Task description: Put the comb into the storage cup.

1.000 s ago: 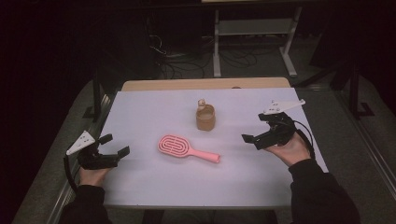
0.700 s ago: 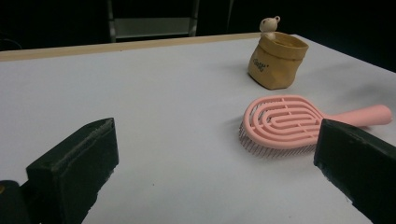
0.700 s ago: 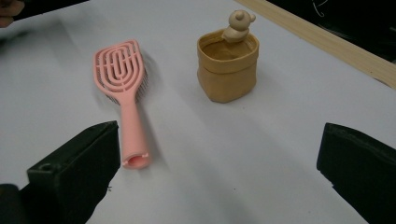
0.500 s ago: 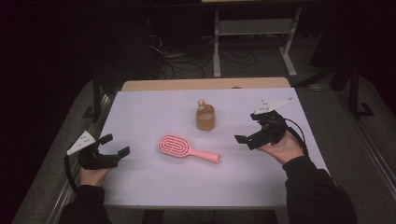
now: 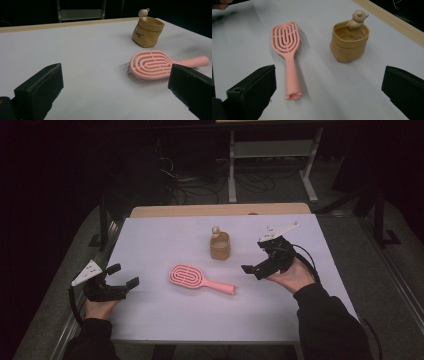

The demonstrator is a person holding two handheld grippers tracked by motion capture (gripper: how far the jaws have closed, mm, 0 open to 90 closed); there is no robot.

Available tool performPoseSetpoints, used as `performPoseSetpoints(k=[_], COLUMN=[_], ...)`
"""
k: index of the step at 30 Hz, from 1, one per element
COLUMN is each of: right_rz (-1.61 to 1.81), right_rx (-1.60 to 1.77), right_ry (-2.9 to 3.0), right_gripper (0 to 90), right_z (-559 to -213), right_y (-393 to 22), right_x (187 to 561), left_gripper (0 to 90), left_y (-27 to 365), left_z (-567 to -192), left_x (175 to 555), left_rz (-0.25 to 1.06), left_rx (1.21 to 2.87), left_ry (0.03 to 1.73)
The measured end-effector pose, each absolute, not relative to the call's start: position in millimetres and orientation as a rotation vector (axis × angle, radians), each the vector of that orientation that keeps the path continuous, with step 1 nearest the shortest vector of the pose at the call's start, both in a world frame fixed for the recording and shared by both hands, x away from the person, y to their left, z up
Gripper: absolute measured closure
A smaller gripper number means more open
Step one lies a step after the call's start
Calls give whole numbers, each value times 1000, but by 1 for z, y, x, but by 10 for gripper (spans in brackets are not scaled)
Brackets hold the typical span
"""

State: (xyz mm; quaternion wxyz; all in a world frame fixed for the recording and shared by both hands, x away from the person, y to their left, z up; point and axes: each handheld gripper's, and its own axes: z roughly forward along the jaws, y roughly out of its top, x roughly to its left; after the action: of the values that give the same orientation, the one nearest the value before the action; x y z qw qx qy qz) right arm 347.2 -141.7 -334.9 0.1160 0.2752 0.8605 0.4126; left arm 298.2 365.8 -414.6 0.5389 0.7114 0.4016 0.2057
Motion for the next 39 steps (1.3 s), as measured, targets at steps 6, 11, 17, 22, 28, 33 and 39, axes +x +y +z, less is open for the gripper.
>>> performPoseSetpoints(k=[6,11,17,22,28,33,39], right_rz=[1190,1177,1157,1145,1132,1125,1123], right_rx=[777,748,723,715,693,682,669], right_ry=[2557,2585,2613,2635,2666,2683,2705], right_gripper=[0,0,0,0,0,0,0], right_z=[-339,-341,-345,-348,-352,-354,-358], right_y=[-129,-119,-110,-105,-96,-89,-80], right_x=[348,349,350,351,353,353,355], left_gripper=[0,0,0,0,0,0,0], left_y=[366,366,366,366,366,366,366], left_z=[-415,-414,-414,-415,-414,-414,-414], left_x=[298,298,298,298,298,298,298], left_rz=[492,494,493,491,493,493,494], left_rx=[1692,1693,1692,1693,1692,1694,1694], left_ry=[956,953,952,953,952,949,950])
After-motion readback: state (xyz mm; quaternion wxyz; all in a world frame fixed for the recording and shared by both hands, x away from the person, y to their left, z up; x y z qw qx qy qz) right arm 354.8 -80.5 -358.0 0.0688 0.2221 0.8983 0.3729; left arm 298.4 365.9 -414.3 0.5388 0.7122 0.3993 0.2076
